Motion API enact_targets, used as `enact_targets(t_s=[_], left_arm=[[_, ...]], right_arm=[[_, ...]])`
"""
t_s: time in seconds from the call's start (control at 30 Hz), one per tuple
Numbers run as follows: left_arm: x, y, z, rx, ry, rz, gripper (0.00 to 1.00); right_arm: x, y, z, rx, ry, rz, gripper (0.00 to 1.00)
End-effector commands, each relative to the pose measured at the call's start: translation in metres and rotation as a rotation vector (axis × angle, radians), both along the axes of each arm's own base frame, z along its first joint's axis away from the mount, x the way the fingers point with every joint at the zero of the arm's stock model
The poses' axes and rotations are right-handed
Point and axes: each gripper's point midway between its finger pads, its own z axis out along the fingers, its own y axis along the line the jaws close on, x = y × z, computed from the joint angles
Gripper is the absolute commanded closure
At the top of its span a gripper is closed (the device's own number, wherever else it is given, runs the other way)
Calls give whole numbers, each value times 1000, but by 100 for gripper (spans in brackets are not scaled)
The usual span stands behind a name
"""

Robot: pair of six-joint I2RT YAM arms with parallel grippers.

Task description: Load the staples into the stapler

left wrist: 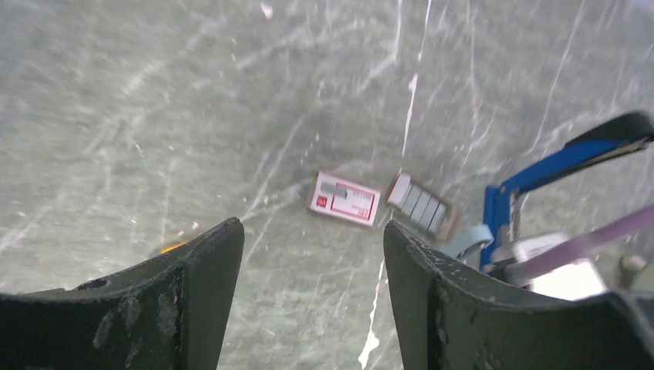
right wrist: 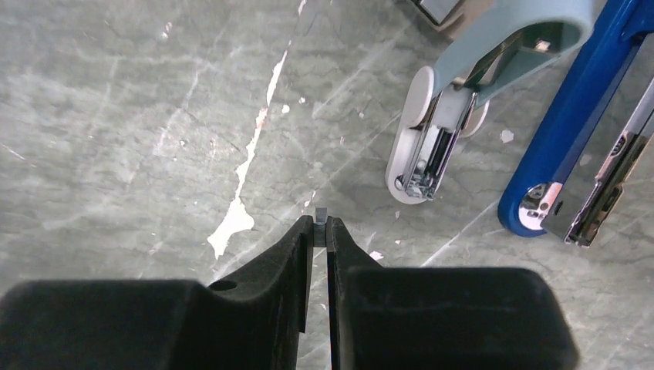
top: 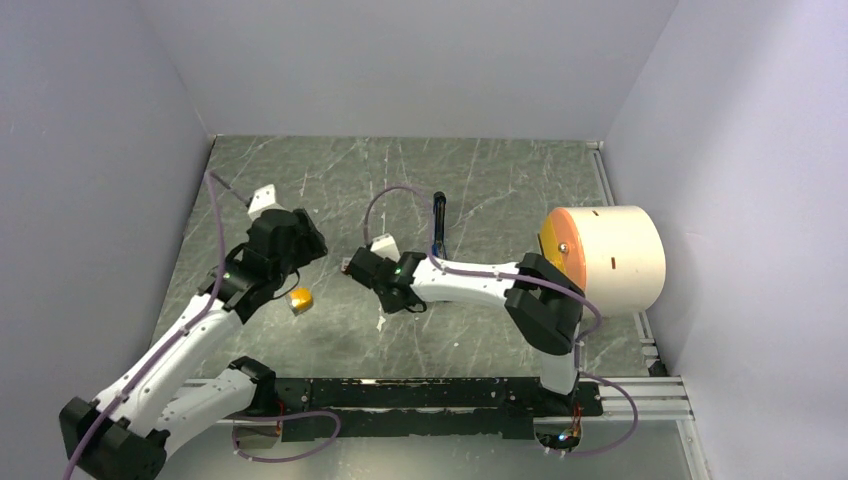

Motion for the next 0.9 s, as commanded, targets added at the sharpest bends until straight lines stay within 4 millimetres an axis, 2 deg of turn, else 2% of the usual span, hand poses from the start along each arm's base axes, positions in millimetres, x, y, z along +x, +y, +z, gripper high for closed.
enact_targets(t_s=[0.0, 0.07, 0.2, 0.47, 0.87], left_arm=[[0, 39, 45, 96, -104, 139, 28], [2, 41, 56, 114, -120, 134, 28], [5, 39, 64, 131, -131, 118, 27], [8, 41, 56, 168, -111, 119, 25], [8, 43, 51, 173, -104, 129, 25]], right_arm=[[-1, -9, -4, -124, -49, 15, 84], [-2, -11, -6, -163, -61, 21, 84], [-3, -18, -10, -255, -88, 24, 84], [-3, -29, -13, -427, -149, 20, 84], [-6, -29, -20, -517, -182, 56, 83]])
